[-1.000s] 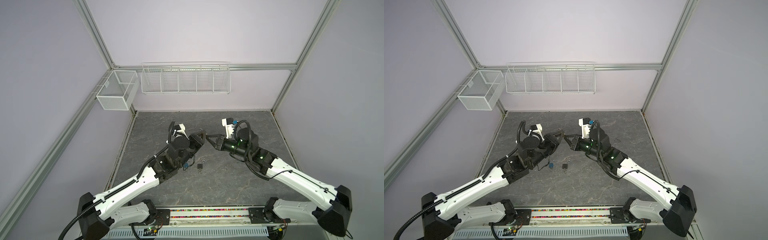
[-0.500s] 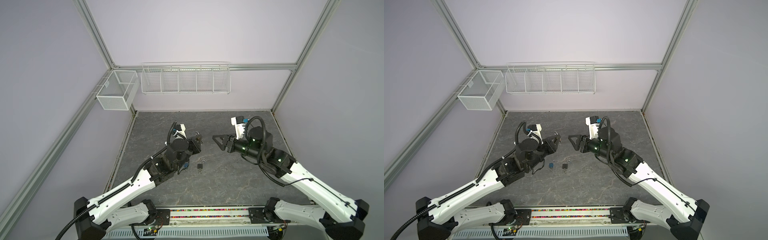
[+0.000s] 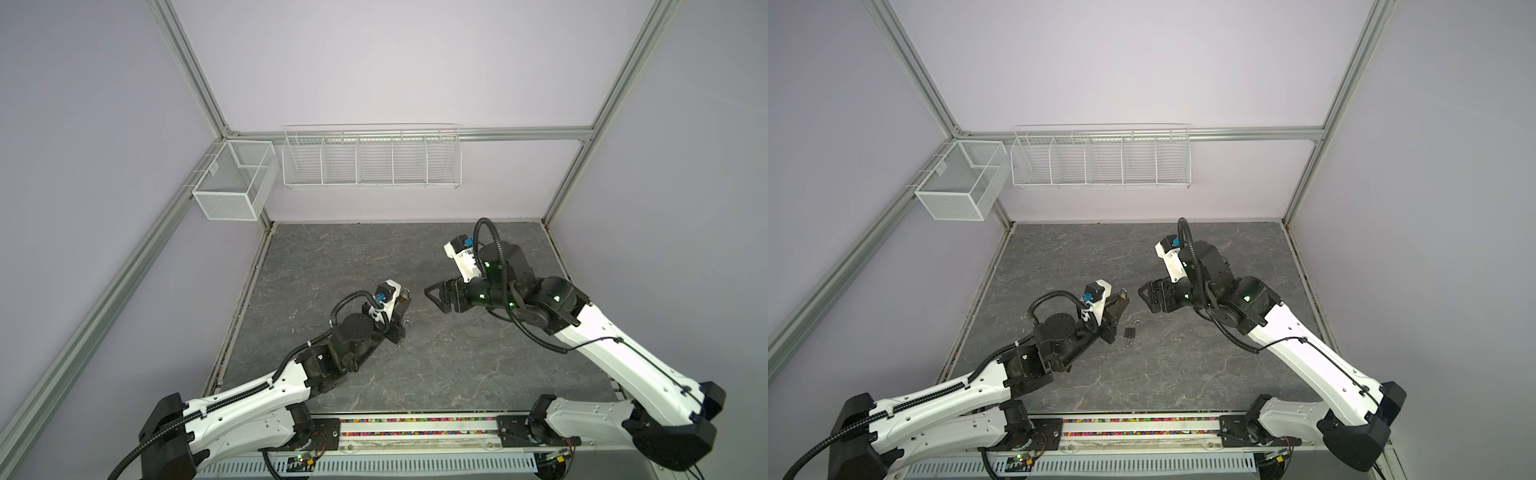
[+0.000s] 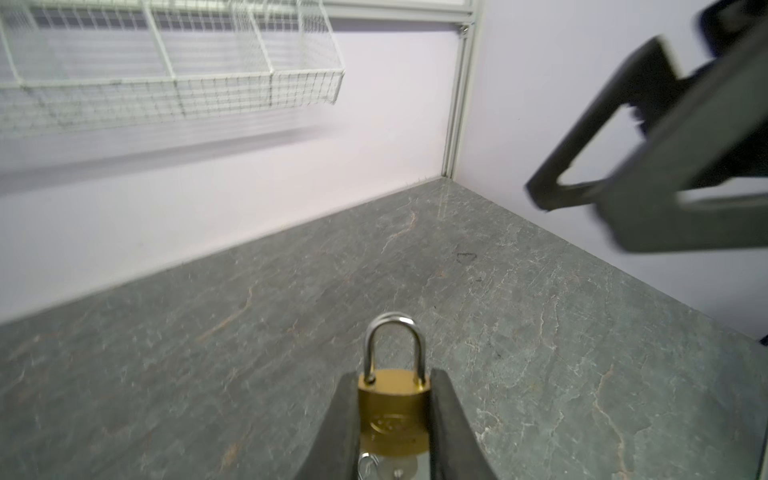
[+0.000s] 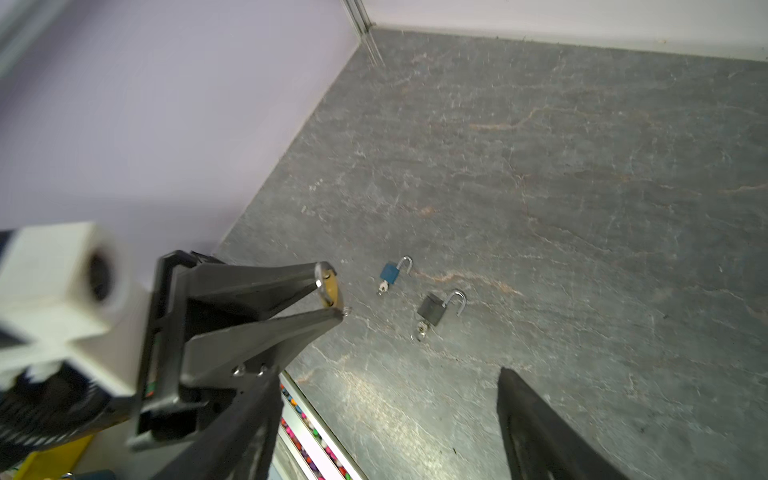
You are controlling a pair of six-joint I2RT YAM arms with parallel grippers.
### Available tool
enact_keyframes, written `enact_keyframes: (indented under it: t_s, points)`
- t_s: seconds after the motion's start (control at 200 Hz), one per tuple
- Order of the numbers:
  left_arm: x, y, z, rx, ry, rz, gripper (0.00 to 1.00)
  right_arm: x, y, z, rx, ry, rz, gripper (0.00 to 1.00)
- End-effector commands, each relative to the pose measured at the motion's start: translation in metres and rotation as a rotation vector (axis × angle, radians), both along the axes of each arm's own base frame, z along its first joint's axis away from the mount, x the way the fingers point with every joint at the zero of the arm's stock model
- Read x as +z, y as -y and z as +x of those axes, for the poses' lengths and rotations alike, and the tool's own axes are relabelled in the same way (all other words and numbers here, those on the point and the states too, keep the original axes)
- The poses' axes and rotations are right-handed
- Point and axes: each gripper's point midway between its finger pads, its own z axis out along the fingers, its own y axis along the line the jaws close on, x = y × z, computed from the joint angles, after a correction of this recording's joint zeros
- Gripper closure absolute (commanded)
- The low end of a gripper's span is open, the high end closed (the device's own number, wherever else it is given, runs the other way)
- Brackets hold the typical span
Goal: Unlock with the key
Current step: 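Turn the key with the right gripper while the left holds the padlock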
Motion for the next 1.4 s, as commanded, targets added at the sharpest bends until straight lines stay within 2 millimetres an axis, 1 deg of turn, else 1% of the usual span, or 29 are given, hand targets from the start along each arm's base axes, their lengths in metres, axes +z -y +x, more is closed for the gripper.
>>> enact_keyframes:
  t_s: [0.0, 0.13, 0.225, 0.33, 0.39, 0.425, 0.56, 0.805, 0.875, 1.039, 1.309, 1.394]
  points:
    - [0.025, 0.006, -0.006, -0.008, 0.201, -0.011, 1.0, -0.012, 0.004, -0.007, 0.012, -0.029, -0.098, 0.18]
    - [0.02, 0.014, -0.008, -0.024, 0.216, -0.04, 1.0, -0.008, 0.004, -0.007, -0.022, -0.016, -0.156, 0.17]
    - [0.012, 0.02, -0.007, -0.017, 0.215, -0.023, 1.0, -0.009, 0.0, -0.005, -0.05, -0.004, -0.176, 0.17]
    - [0.012, 0.024, -0.008, -0.011, 0.221, -0.028, 1.0, -0.012, -0.001, 0.001, -0.093, 0.009, -0.221, 0.16]
    - [0.011, 0.026, -0.007, -0.011, 0.218, -0.02, 1.0, -0.008, -0.003, 0.006, -0.115, 0.032, -0.234, 0.16]
    - [0.011, 0.025, -0.006, 0.0, 0.213, -0.02, 1.0, -0.01, -0.001, 0.006, -0.118, 0.031, -0.265, 0.16]
    - [0.01, 0.023, -0.005, 0.009, 0.199, -0.034, 1.0, -0.011, -0.004, 0.01, -0.124, 0.053, -0.311, 0.15]
    - [0.004, 0.028, -0.005, -0.001, 0.178, -0.038, 1.0, -0.009, -0.01, 0.018, -0.126, 0.099, -0.359, 0.15]
    - [0.005, 0.028, -0.005, -0.001, 0.176, -0.036, 1.0, -0.012, -0.012, 0.02, -0.122, 0.104, -0.377, 0.15]
    - [0.005, 0.027, -0.006, -0.002, 0.176, -0.032, 1.0, -0.013, -0.007, 0.028, -0.155, 0.135, -0.423, 0.15]
    - [0.003, 0.026, -0.007, -0.001, 0.173, -0.028, 1.0, -0.013, -0.004, 0.032, -0.155, 0.155, -0.466, 0.13]
    - [0.003, 0.025, -0.008, -0.003, 0.177, -0.03, 1.0, -0.013, 0.0, 0.032, -0.159, 0.157, -0.494, 0.12]
